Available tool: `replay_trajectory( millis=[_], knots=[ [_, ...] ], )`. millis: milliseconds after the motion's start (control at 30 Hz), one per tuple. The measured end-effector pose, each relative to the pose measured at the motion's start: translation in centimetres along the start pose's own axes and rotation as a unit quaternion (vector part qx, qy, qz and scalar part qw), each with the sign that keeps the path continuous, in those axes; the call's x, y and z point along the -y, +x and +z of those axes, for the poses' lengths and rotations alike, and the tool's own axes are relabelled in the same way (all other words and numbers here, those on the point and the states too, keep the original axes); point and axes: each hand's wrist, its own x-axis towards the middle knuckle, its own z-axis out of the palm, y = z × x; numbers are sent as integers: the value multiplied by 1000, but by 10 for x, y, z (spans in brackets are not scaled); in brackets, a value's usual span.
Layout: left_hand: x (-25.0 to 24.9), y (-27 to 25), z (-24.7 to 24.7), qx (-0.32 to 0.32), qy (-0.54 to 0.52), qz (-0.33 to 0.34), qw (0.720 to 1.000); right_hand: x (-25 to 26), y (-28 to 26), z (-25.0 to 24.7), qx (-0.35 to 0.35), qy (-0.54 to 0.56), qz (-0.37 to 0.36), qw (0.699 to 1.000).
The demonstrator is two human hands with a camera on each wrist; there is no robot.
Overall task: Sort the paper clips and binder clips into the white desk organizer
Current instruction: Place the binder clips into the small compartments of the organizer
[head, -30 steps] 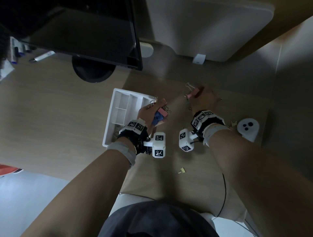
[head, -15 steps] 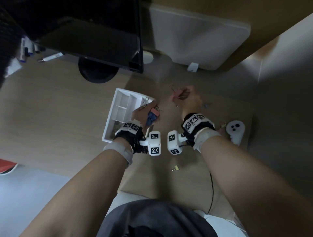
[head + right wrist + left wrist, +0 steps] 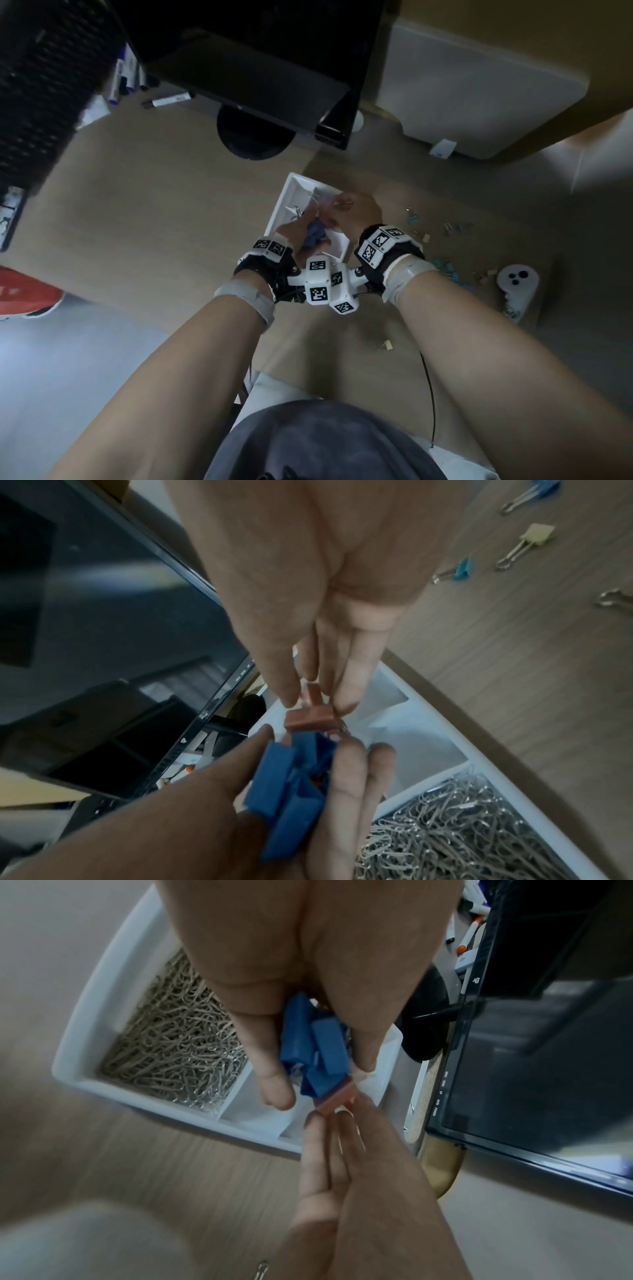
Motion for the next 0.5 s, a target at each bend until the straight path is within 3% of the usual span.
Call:
replay_trajectory(
  millis=[133,233,300,500],
  knots=[
    [-1,3,-4,-5,-35,-19,999,-6,4,-1,51,-68,7,996],
    [-8,1,-10,10,-71,-37,997,-2,6,-4,10,-47,16,999],
    [-7,2,-10,-3,-42,-29,999,-5,7,-8,-20,2,48,999],
    [-1,-10,-16,7,-20,-26,999,-19,-1,-14,-17,36,113,993]
  ],
)
